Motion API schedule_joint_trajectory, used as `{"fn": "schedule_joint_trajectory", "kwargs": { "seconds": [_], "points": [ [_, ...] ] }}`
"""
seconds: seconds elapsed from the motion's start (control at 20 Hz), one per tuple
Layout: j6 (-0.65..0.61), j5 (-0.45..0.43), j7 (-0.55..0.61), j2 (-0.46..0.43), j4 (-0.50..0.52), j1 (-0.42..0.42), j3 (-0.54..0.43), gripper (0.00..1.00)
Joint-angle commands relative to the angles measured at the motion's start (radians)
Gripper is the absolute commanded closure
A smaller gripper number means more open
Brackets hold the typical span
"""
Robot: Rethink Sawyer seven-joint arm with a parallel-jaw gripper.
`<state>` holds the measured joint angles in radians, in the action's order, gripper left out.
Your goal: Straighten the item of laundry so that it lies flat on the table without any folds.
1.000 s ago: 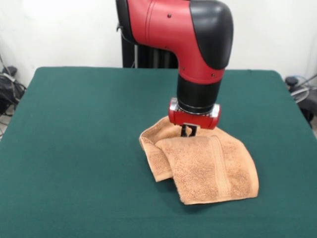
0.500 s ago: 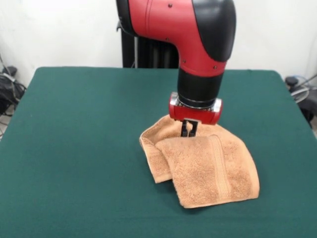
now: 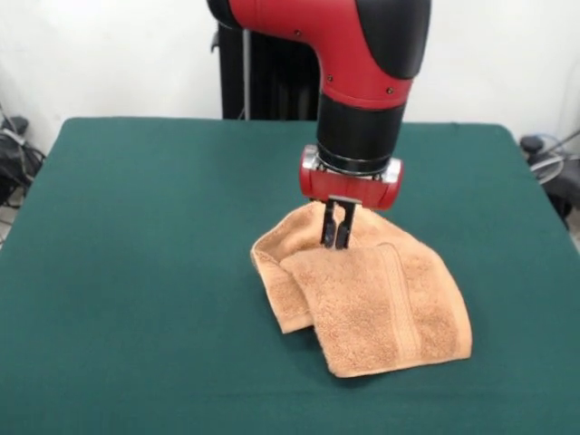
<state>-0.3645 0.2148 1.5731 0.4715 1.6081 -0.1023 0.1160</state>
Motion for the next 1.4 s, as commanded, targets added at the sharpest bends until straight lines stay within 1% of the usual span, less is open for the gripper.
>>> {"fn": "schedule_joint_trajectory", "kwargs": {
  "seconds": [0.05, 0.25, 0.5, 0.65, 0.85, 1.0, 1.4],
  "points": [
    [-0.086, 0.008, 0.181, 0.018, 0.001, 0.014, -0.026, 1.0],
    [-0.097, 0.008, 0.181, 0.029, 0.008, 0.013, -0.023, 1.0],
    [-0.062, 0.007, 0.179, 0.025, 0.033, 0.002, -0.038, 1.0],
    [-0.044, 0.004, 0.182, 0.038, 0.062, 0.001, -0.041, 1.0],
    [-0.051, 0.003, 0.186, 0.074, 0.1, 0.005, -0.038, 1.0],
    [-0.044, 0.001, 0.18, 0.081, 0.115, -0.001, -0.043, 1.0],
    [0.022, -0.014, 0.174, 0.083, 0.173, -0.017, -0.06, 1.0]
  ]
}}
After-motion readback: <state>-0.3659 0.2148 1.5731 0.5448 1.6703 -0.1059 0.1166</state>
